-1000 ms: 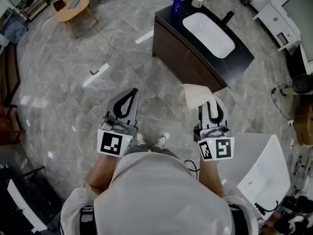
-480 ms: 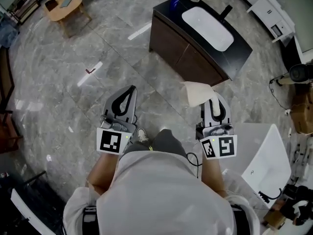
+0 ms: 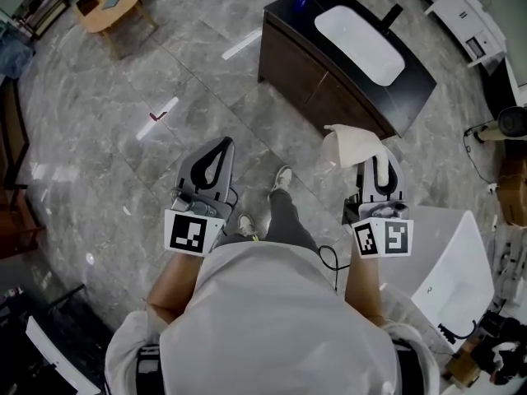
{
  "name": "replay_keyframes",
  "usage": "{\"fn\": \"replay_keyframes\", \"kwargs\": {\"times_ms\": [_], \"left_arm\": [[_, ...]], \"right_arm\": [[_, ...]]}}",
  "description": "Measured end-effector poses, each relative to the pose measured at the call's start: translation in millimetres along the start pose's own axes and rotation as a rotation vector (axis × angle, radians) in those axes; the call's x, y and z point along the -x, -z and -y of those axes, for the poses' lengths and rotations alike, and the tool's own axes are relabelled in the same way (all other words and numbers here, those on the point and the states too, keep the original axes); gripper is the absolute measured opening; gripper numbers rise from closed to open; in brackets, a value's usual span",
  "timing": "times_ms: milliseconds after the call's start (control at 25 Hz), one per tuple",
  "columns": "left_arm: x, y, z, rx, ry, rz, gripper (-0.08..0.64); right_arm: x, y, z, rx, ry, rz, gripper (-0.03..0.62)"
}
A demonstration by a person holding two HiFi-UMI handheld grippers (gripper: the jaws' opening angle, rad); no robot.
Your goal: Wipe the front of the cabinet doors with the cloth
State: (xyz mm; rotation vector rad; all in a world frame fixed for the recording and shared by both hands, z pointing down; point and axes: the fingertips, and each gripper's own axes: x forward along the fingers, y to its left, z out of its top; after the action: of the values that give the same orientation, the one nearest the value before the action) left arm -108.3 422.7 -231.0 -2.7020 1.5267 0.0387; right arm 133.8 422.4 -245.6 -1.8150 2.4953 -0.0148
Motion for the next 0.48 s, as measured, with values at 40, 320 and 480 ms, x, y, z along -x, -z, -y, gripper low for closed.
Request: {"fn": "replay_keyframes", "kwargs": {"times_ms": [40,320,480], "left_arm": [[-9.6,1.0,-3.4,-0.002,-0.008,-0.003,0.017],[-112.9,18.1,-25.8,-0.017,-0.053,-0.047,0.017],[-196.7,18.9,-22.1,-0.022,-0.057,-0.066,0.017]], "right_arm": [[-10.6,2.7,7.3,-0.005,-0.003,0.000,0.071],[-106.3,15.7,68.4,-0.031,-0.073,-0.010,0.071],[-168.7,22.6,122.2,-0.053,-0.122,-0.036,0.071]]}}
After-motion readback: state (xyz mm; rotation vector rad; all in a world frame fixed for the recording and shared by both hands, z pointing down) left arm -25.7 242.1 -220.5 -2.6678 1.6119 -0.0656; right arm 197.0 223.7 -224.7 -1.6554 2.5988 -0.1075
